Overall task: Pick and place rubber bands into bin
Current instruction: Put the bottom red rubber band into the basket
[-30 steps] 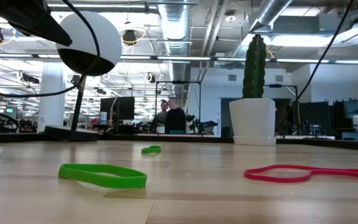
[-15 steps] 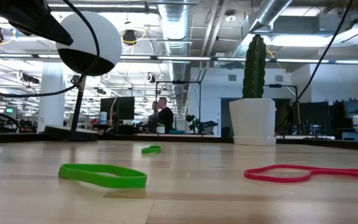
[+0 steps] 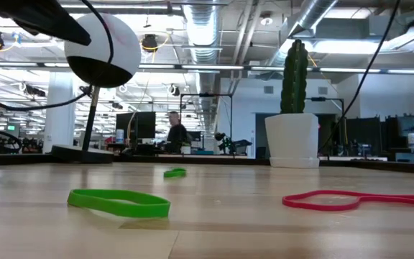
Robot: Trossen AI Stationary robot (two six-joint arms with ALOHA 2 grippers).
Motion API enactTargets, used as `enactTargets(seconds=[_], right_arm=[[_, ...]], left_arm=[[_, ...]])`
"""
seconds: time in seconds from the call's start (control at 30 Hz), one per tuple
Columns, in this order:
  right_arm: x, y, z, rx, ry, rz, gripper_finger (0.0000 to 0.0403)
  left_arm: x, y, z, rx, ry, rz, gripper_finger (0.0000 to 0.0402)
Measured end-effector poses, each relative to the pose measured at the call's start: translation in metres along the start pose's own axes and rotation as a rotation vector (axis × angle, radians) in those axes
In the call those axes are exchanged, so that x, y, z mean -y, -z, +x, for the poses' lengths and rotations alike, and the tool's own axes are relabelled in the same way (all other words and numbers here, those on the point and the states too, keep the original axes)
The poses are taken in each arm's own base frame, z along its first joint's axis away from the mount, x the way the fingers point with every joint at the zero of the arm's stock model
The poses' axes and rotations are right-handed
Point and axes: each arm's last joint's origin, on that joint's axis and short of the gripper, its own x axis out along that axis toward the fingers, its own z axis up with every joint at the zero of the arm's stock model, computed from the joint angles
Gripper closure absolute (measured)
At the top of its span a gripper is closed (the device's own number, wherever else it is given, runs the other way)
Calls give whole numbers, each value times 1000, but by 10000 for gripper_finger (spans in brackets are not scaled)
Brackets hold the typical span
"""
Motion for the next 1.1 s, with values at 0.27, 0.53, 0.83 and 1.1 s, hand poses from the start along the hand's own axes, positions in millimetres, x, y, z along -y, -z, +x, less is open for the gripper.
enactTargets(seconds=[0.27, 0.53, 0.83, 1.1], right_arm=[[20, -47, 40, 282, -179, -162, 403], [36, -47, 113, 262, -311, -167, 403], [21, -31, 170, 55, -348, -272, 403], [19, -30, 199, 46, -330, -309, 403]], left_arm=[[-4, -2, 4, 42, -69, -3, 324], [-14, -4, 15, 14, -146, 10, 324], [-22, 0, 16, -19, -188, 25, 324], [-21, 0, 16, -15, -185, 17, 324]])
